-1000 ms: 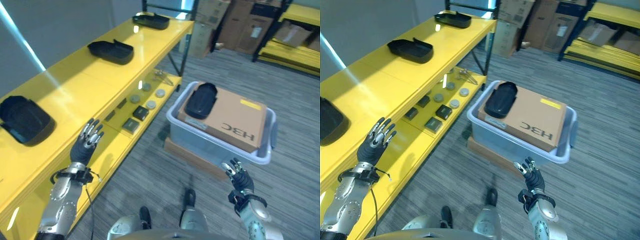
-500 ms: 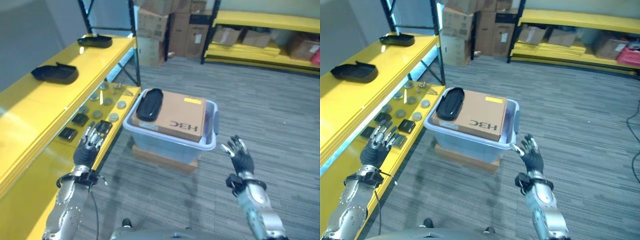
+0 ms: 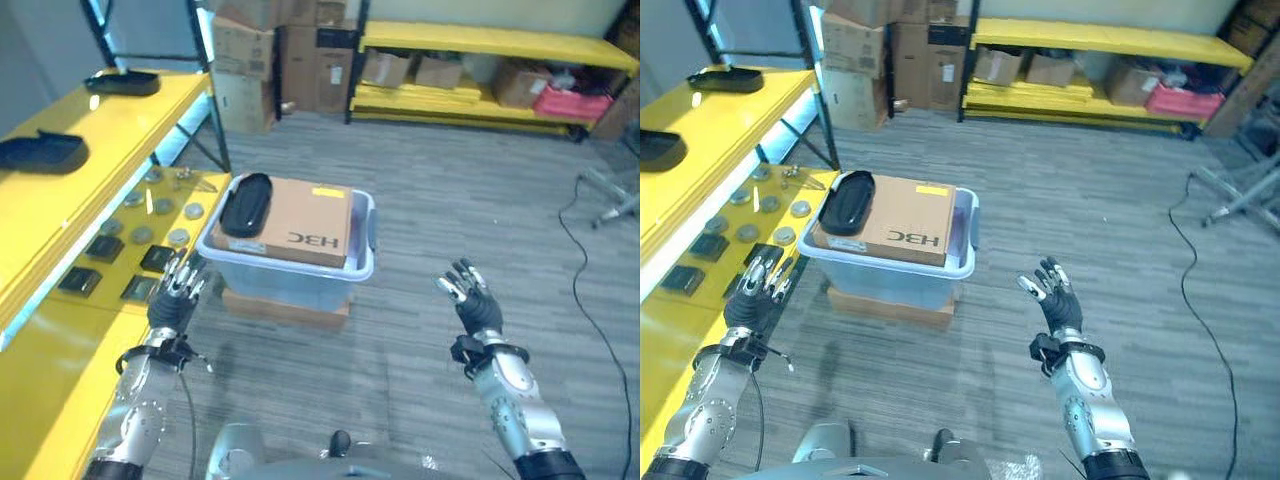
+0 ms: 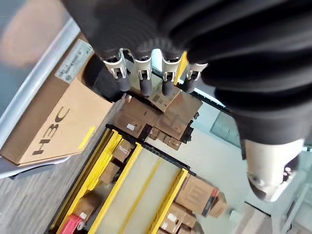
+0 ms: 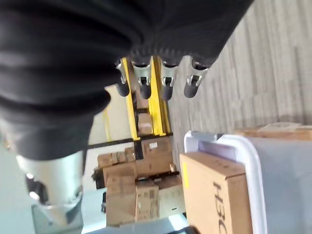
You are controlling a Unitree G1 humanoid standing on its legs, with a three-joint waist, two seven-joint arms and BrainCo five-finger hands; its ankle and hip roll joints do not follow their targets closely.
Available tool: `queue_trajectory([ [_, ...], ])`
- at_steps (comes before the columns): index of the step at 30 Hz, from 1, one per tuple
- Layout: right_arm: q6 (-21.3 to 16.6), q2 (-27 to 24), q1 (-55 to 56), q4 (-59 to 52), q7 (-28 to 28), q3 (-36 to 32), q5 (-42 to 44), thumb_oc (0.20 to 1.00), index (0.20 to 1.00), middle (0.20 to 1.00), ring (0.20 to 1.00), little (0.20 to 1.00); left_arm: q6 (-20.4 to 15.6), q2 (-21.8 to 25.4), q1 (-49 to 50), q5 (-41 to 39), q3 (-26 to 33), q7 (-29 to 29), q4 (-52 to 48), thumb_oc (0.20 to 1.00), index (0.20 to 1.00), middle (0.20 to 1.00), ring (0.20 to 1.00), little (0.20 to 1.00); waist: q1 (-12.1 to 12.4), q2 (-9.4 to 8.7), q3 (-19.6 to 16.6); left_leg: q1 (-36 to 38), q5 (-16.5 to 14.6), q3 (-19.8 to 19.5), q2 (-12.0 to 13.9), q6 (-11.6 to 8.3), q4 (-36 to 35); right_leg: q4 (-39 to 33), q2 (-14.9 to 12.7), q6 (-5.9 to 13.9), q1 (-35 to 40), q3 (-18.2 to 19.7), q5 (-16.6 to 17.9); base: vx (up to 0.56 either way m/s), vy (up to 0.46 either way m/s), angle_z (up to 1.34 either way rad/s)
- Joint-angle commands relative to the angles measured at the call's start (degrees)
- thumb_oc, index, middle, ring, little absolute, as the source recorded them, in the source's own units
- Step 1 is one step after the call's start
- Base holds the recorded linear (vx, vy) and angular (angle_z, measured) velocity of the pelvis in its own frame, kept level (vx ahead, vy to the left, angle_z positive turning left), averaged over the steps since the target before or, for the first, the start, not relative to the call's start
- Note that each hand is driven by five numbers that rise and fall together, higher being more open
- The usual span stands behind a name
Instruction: Move parts from the plastic box to the shelf.
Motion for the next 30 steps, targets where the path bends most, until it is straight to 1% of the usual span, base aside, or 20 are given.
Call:
queue_trajectory([
  [1, -1.9, -1.6, 0.0, -3.1, 2.7, -2.2, 0.8, 1.0, 1.0, 1.0, 1.0, 1.0, -2.7, 0.9, -0.2, -0.6, 4.2, 1.2, -6.7, 1.0, 1.0, 1.0, 1.0, 1.0, 1.5, 1.15, 2.2, -2.9, 15.1, -2.0, 1.8, -0.14, -7.9, -2.4, 3.4, 4.31, 7.5, 1.3, 5.2, 0.34, 0.212, -0.27],
  [3, -2.2, -1.4, 0.8, -3.1, 3.2, -2.3, 0.9, 1.0, 1.0, 1.0, 1.0, 1.0, -2.1, 0.9, -0.3, -0.5, 5.8, -0.8, -5.6, 1.0, 1.0, 1.0, 1.0, 1.0, 1.9, 1.14, 2.9, -5.0, 15.0, -2.8, 1.4, -0.19, -7.1, -0.7, 2.6, 4.38, 8.2, 1.0, 4.1, 0.28, 0.185, -0.11],
  [5, -2.3, -1.1, -0.1, -2.9, 3.8, -1.3, 1.2, 1.0, 1.0, 1.0, 1.0, 1.0, -2.9, 0.9, 0.2, 0.4, 6.8, -1.8, -5.4, 1.0, 1.0, 1.0, 1.0, 1.0, 3.1, 1.43, 2.7, -4.5, 12.6, -4.5, 0.9, 0.11, -5.8, 0.7, 1.2, 4.95, 8.3, 1.3, 2.7, 0.27, 0.211, -0.76],
  [6, -2.4, -0.9, -0.2, -2.7, 4.0, -0.9, 1.4, 1.0, 1.0, 1.0, 1.0, 1.0, -2.8, 1.2, 0.4, 0.5, 7.1, -1.4, -6.1, 1.0, 1.0, 1.0, 1.0, 1.0, 3.4, 1.75, 2.6, -4.8, 12.5, -5.2, 0.9, 0.07, -4.5, 1.0, 0.8, 4.97, 8.4, 1.5, 2.1, 0.28, 0.192, -1.35],
  [7, -2.3, -0.6, -0.4, -2.8, 4.4, -0.6, 1.8, 1.0, 1.0, 1.0, 1.0, 1.0, -2.8, 1.3, 0.7, 0.5, 7.4, -1.0, -6.3, 1.0, 1.0, 1.0, 1.0, 1.0, 3.7, 1.91, 2.5, -4.7, 11.2, -5.4, 0.5, 0.36, -3.2, 1.5, 0.2, 5.13, 8.7, 1.7, 1.4, 0.29, 0.175, -0.89],
  [8, -2.0, 0.1, -0.8, -2.9, 4.9, -0.4, 2.5, 1.0, 1.0, 1.0, 1.0, 1.0, -2.7, 1.5, 0.7, 0.2, 7.8, -0.7, -6.2, 1.0, 1.0, 1.0, 1.0, 1.0, 4.2, 1.86, 2.0, -3.7, 9.0, -4.9, 0.0, 1.16, -2.5, 1.8, -0.7, 5.67, 9.2, 1.1, 0.7, 0.3, 0.168, -0.21],
  [9, -2.1, 0.6, -1.1, -3.0, 4.8, -0.1, 2.7, 1.0, 1.0, 1.0, 1.0, 1.0, -2.2, 1.6, 0.5, 0.2, 8.0, -0.5, -6.5, 1.0, 1.0, 1.0, 1.0, 1.0, 4.8, 1.77, 1.7, -2.8, 7.7, -4.9, -0.5, 1.52, -2.3, 1.9, -1.4, 6.06, 9.6, 0.4, 0.2, 0.4, 0.2, 0.19],
  [10, -2.4, 1.8, -2.1, -3.1, 4.3, 0.8, 1.4, 1.0, 1.0, 1.0, 1.0, 1.0, -1.3, 1.8, 0.3, 0.6, 8.0, -0.5, -7.2, 1.0, 1.0, 1.0, 1.0, 1.0, 5.8, 1.49, 1.0, -1.7, 5.8, -4.8, -1.9, 2.25, -1.7, 1.7, -2.7, 6.8, 10.3, -0.9, 0.0, 0.38, 0.178, -0.08],
  [12, -1.4, 3.0, -3.4, -3.9, 3.1, 1.7, -0.3, 1.0, 1.0, 1.0, 1.0, 1.0, -0.7, 1.9, -0.1, 1.1, 7.6, -1.0, -7.7, 1.0, 1.0, 1.0, 1.0, 1.0, 6.8, 1.49, 0.4, -1.1, 4.4, -5.1, -3.0, 3.08, -1.1, 1.9, -3.8, 7.11, 10.3, -1.8, -0.3, 0.3, 0.156, -0.04],
  [15, -0.4, 4.5, -4.2, -3.9, 2.8, 2.4, -1.2, 1.0, 1.0, 1.0, 1.0, 1.0, 0.7, 1.8, -0.8, 1.1, 6.9, -0.5, -8.5, 1.0, 1.0, 1.0, 1.0, 1.0, 7.7, 1.42, -0.1, -0.9, 3.3, -5.4, -4.0, 3.97, -0.8, 1.5, -4.6, 7.72, 10.6, -2.5, -0.2, 0.21, 0.092, 0.48],
  [18, -0.5, 5.7, -4.2, -3.8, 2.7, 2.6, -0.9, 1.0, 1.0, 1.0, 1.0, 1.0, 2.0, 2.0, -0.6, 1.6, 6.5, -0.7, -8.7, 1.0, 1.0, 1.0, 1.0, 1.0, 8.7, 1.1, -0.5, -1.1, 2.8, -5.8, -4.5, 4.63, -0.6, 0.5, -5.0, 8.34, 11.2, -2.7, 0.1, 0.17, 0.041, 0.1],
  [20, 0.2, 6.7, -4.2, -4.7, 3.2, 2.6, -1.6, 1.0, 1.0, 1.0, 1.0, 1.0, 2.6, 2.7, 0.3, 3.1, 6.4, -3.0, -8.8, 1.0, 1.0, 1.0, 1.0, 1.0, 9.7, 0.67, -1.1, -1.4, 2.2, -6.2, -5.1, 5.31, -0.7, 0.0, -5.4, 9.01, 11.4, -2.6, 0.0, 0.25, 0.074, 0.13],
  [24, -0.2, 7.5, -4.7, -4.9, 1.3, 3.4, -1.7, 1.0, 1.0, 1.0, 1.0, 1.0, 3.4, 3.4, 0.3, 3.3, 6.2, -4.5, -9.6, 1.0, 1.0, 1.0, 1.0, 1.0, 10.5, 0.46, -1.6, -2.1, 1.5, -6.6, -6.0, 6.17, -0.1, 0.7, -5.8, 9.52, 11.8, -2.0, -0.7, 0.14, 0.079, 0.11],
  [25, -0.6, 8.0, -4.9, -4.8, 0.2, 3.4, -1.4, 1.0, 1.0, 1.0, 1.0, 1.0, 4.3, 3.7, 0.2, 3.5, 6.3, -6.4, -9.7, 1.0, 1.0, 1.0, 1.0, 1.0, 10.8, 0.35, -2.0, -2.3, 1.2, -6.8, -6.7, 6.86, 0.0, 2.2, -6.3, 10.09, 11.8, -1.7, -0.5, 0.16, 0.114, 0.04],
  [26, -0.8, 8.2, -5.0, -4.7, 0.0, 3.3, -1.5, 1.0, 1.0, 1.0, 1.0, 1.0, 4.4, 3.8, 0.2, 3.7, 6.2, -7.2, -9.7, 1.0, 1.0, 1.0, 1.0, 1.0, 10.9, 0.33, -2.1, -2.3, 1.2, -6.9, -7.0, 7.2, -0.1, 3.1, -6.5, 10.35, 11.7, -1.5, -0.2, 0.24, 0.239, 0.17],
  [27, -1.5, 9.2, -4.9, -5.0, -0.4, 2.9, -2.6, 1.0, 1.0, 1.0, 1.0, 1.0, 5.5, 3.7, -0.2, 5.8, 5.2, -9.5, -10.4, 1.0, 1.0, 1.0, 1.0, 1.0, 10.6, 0.55, -2.9, -1.7, 0.3, -7.2, -8.8, 9.45, -0.6, 15.5, -8.9, 11.12, 8.7, -0.3, 5.3, 0.18, 0.213, 0.22],
  [28, -1.6, 9.4, -4.8, -5.2, -0.4, 2.9, -3.0, 1.0, 1.0, 1.0, 1.0, 1.0, 5.6, 3.6, -0.3, 5.9, 5.1, -9.5, -10.5, 1.0, 1.0, 1.0, 1.0, 1.0, 10.5, 0.72, -2.9, -1.5, 0.1, -7.2, -9.0, 9.84, -0.6, 18.5, -9.5, 11.09, 7.2, 0.2, 6.2, 0.24, 0.293, 0.26],
  [29, -2.0, 9.3, -3.8, -6.3, 0.0, 3.0, -3.2, 1.0, 1.0, 1.0, 1.0, 1.0, 5.2, 3.7, 0.2, 5.4, 4.8, -9.8, -10.6, 1.0, 1.0, 1.0, 1.0, 1.0, 9.3, 1.89, -2.3, 0.2, -1.1, -7.2, -9.1, 11.11, -0.2, 30.2, -10.3, 10.31, 1.1, 1.9, 8.8, 0.13, 0.152, 0.24],
  [30, -1.9, 9.2, -3.7, -6.5, 0.2, 3.0, -3.1, 1.0, 1.0, 1.0, 1.0, 1.0, 5.0, 3.6, 0.4, 5.5, 4.7, -9.9, -10.5, 1.0, 1.0, 1.0, 1.0, 1.0, 9.3, 2.04, -2.2, 0.6, -1.1, -6.8, -9.0, 11.27, -0.3, 32.6, -10.5, 10.13, -0.5, 2.6, 9.0, 0.16, 0.131, 0.26],
])
